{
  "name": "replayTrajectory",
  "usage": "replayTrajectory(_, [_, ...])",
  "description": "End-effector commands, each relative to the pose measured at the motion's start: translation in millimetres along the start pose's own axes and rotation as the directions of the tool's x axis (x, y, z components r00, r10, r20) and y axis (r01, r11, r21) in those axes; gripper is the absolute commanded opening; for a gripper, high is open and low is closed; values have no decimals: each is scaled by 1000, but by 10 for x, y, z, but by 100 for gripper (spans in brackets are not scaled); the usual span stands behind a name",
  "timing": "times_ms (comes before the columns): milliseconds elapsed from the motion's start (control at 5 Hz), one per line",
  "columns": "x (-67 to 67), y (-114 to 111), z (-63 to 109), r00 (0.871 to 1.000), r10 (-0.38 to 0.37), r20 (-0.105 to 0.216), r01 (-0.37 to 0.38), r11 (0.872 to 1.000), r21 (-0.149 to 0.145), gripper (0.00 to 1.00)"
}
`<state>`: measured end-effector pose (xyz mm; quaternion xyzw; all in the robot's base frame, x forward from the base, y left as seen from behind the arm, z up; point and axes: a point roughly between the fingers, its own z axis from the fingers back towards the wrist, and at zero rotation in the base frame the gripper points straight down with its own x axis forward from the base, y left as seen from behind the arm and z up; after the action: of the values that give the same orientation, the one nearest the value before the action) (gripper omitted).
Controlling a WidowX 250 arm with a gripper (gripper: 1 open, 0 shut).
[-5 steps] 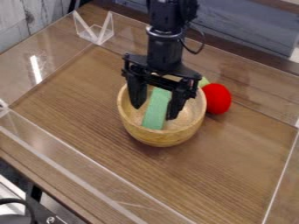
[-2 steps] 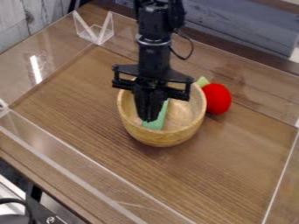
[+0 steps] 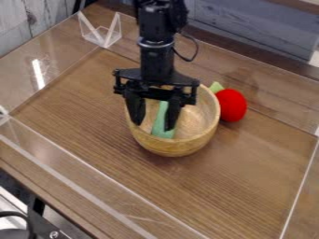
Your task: Remove the green block from the brown bowl and put it on the table
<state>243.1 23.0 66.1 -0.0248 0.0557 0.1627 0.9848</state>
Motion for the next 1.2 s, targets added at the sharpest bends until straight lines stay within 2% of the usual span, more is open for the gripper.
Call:
replayTrajectory(0, [25,57,102,997,-53,58,54,999,-4,0])
replayTrajectory(200, [88,85,272,988,-140,68,140,990,8,100])
replayTrajectory(400, [125,75,400,974,-216,68,215,976,21,100])
replayTrajectory(1000, [83,-26,215,979,-188,77,188,982,15,100])
